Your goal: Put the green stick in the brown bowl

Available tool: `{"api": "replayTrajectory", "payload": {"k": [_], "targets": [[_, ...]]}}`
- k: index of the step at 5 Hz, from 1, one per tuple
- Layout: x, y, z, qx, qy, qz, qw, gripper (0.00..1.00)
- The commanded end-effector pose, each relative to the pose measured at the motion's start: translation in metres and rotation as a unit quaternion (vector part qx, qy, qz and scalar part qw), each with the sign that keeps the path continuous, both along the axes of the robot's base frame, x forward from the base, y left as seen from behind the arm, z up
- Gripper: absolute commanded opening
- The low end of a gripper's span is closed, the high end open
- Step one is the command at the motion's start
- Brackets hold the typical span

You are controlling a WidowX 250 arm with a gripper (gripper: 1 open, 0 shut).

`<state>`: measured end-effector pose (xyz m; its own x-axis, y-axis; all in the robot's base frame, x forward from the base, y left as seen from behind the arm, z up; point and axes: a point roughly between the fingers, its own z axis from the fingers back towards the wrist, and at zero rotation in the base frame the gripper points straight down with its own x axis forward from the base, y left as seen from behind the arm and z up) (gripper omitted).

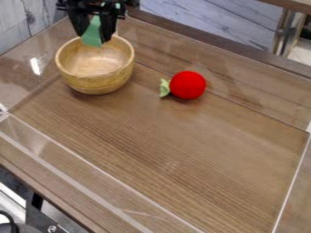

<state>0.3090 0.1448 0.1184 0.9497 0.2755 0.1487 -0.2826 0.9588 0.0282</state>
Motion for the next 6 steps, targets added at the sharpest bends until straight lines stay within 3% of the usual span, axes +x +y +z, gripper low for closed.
{"api": "replayTrajectory", "payload": {"k": [1, 2, 4, 6], "targets": [[0.018, 0.006, 0.023, 0.011, -0.030, 0.010, 0.9994, 0.00], [0.024, 0.009, 0.026, 0.009, -0.029, 0.014, 0.9994, 0.00], [0.021, 0.020, 0.028, 0.003, -0.022, 0.033, 0.9992, 0.00], [0.019, 0.017, 0.025, -0.004, -0.016, 0.034, 0.9993, 0.00]]}}
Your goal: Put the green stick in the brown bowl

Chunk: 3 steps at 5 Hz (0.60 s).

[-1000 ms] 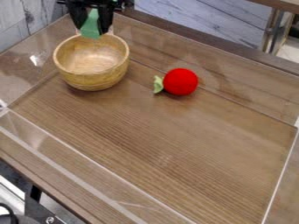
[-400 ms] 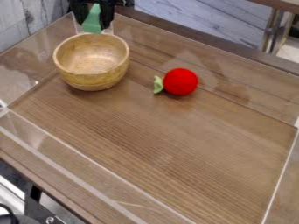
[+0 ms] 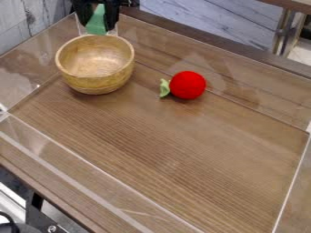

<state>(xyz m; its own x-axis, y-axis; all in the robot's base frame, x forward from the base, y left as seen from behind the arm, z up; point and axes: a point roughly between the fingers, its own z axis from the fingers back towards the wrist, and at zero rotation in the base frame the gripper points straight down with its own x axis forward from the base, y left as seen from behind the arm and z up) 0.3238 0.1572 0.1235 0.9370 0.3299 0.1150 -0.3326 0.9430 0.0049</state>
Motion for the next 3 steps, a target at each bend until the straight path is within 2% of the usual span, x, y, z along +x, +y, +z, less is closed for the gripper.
{"api": "replayTrajectory", "payload": {"k": [1, 2, 3], "targets": [[-0.005, 0.000, 0.025, 0.010, -0.025, 0.041, 0.9988, 0.00], [-0.013, -0.004, 0.030, 0.007, -0.023, 0.073, 0.9970, 0.00], [-0.017, -0.001, 0.027, 0.010, -0.019, 0.069, 0.9974, 1.00]]}}
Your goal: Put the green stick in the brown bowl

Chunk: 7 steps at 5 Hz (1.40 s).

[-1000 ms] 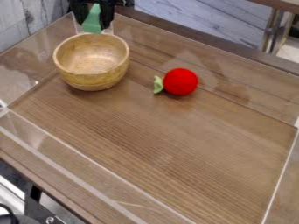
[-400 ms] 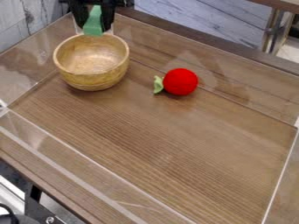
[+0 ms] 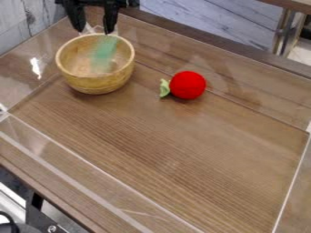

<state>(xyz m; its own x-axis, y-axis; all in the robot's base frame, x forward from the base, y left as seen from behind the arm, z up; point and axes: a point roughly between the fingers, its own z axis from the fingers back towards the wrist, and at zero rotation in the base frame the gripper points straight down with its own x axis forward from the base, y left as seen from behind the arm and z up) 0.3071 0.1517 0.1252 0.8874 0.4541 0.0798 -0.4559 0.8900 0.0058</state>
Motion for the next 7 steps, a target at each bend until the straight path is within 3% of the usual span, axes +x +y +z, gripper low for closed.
{"api": "replayTrajectory", "payload": {"k": [1, 4, 6, 7], "targets": [[-0.004, 0.008, 0.027, 0.020, -0.032, 0.008, 0.9993, 1.00], [-0.004, 0.006, 0.045, 0.004, -0.029, 0.025, 0.9993, 1.00], [-0.009, 0.009, 0.035, 0.001, -0.021, 0.055, 0.9983, 1.00], [-0.010, 0.009, 0.021, 0.000, -0.017, 0.044, 0.9989, 1.00]]}}
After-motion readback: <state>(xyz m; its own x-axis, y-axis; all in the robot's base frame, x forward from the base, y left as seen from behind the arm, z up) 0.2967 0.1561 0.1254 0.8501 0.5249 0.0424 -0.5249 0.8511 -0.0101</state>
